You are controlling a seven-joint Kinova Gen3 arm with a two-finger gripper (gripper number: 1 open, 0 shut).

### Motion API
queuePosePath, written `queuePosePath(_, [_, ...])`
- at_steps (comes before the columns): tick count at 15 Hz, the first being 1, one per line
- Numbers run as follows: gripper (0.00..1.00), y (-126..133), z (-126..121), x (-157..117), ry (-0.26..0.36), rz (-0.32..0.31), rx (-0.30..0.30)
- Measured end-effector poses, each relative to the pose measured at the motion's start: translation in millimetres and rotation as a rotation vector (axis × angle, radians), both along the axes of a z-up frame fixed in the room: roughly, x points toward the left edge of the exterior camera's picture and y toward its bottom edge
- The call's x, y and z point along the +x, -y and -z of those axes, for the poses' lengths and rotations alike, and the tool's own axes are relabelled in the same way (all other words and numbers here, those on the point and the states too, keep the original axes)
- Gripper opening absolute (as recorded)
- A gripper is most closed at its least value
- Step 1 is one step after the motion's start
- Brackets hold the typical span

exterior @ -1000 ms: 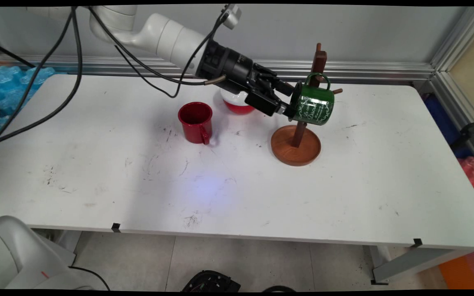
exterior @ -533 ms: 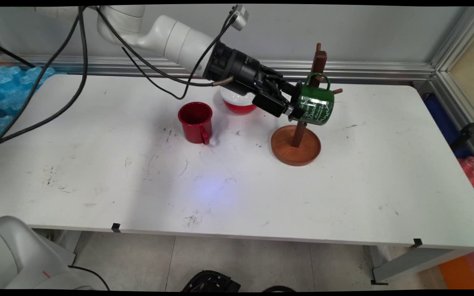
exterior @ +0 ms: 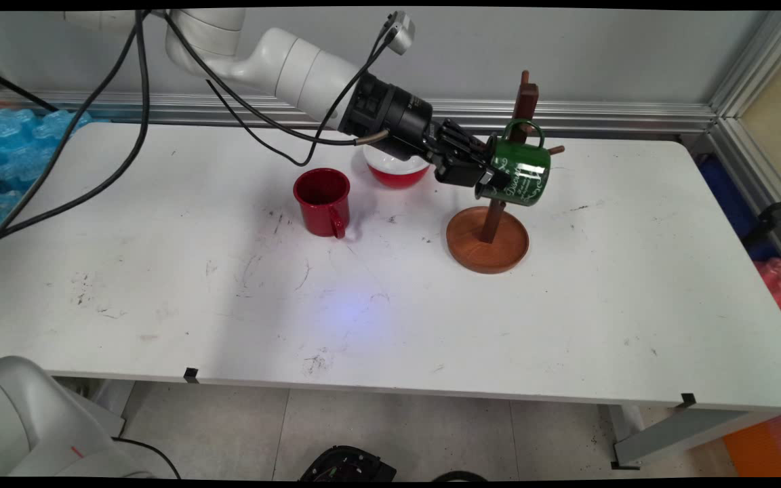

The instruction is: Place the picked object on the table

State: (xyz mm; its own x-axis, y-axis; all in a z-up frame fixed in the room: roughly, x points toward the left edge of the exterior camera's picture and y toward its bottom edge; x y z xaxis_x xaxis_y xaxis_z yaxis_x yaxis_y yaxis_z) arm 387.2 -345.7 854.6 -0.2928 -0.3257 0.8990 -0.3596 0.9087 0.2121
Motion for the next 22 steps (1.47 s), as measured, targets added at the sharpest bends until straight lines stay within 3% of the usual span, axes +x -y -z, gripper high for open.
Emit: queuePosePath(22, [0.0,1,-11,-4,0.008,0.0,0.006])
